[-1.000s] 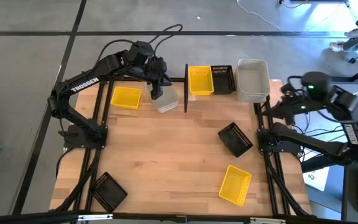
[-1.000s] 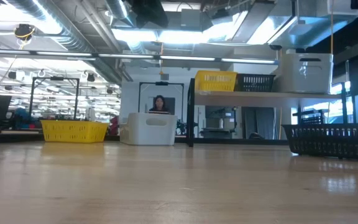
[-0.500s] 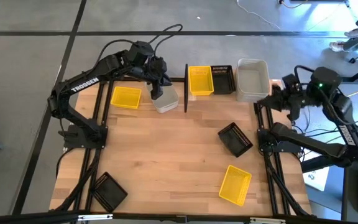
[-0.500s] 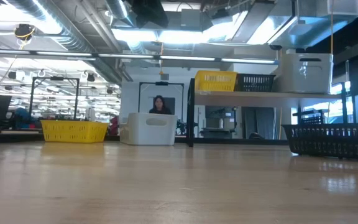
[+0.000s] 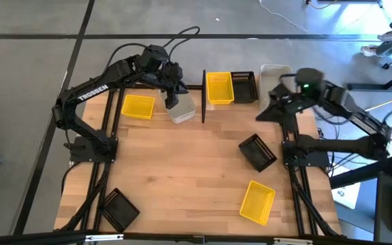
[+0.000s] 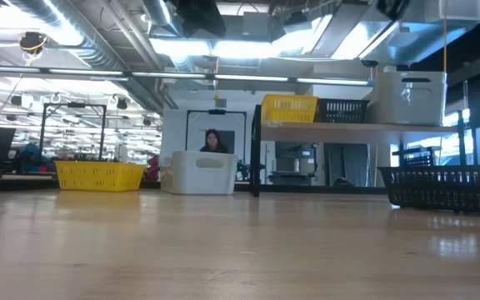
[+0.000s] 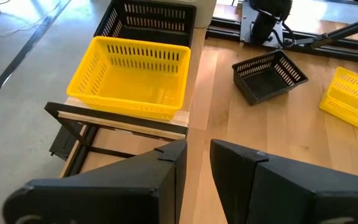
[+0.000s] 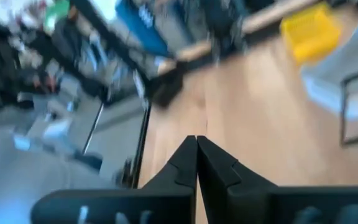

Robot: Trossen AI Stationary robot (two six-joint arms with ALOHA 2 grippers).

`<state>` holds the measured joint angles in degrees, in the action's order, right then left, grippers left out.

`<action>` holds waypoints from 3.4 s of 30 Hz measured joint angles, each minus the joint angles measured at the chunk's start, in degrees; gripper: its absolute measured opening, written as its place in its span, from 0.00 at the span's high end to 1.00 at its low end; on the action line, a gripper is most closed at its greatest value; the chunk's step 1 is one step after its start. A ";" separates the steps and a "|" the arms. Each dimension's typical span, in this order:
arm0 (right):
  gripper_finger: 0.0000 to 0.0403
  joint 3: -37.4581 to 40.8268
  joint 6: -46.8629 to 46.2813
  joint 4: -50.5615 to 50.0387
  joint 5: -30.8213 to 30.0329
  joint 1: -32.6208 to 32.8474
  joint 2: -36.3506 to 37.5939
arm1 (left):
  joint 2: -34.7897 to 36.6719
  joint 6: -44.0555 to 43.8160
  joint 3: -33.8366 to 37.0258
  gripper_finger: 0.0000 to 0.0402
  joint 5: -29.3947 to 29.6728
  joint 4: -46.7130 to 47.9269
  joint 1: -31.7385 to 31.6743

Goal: Stack baskets on shelf by color
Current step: Stack the black bin on top of the black bin on the shelf

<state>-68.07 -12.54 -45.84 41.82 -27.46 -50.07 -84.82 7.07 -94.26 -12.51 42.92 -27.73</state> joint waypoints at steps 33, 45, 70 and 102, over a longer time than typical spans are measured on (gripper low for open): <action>0.86 0.00 -17.54 -28.64 -16.15 15.29 -21.65 | -0.02 2.67 0.02 0.84 -0.01 1.42 0.00; 0.80 0.00 -30.96 -27.53 -24.05 23.05 -32.97 | -0.02 2.64 0.02 0.84 -0.02 1.44 0.02; 0.80 7.16 -38.72 -17.64 -33.10 29.27 -43.03 | -0.02 2.62 0.02 0.84 -0.68 1.46 1.67; 1.00 -3.37 -39.42 -20.50 -30.07 30.84 -42.84 | 0.03 2.93 0.02 0.84 -0.63 1.43 1.68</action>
<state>-71.45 -51.97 -66.34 11.75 3.38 -92.91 -84.79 10.00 -94.24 -13.15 44.34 -26.04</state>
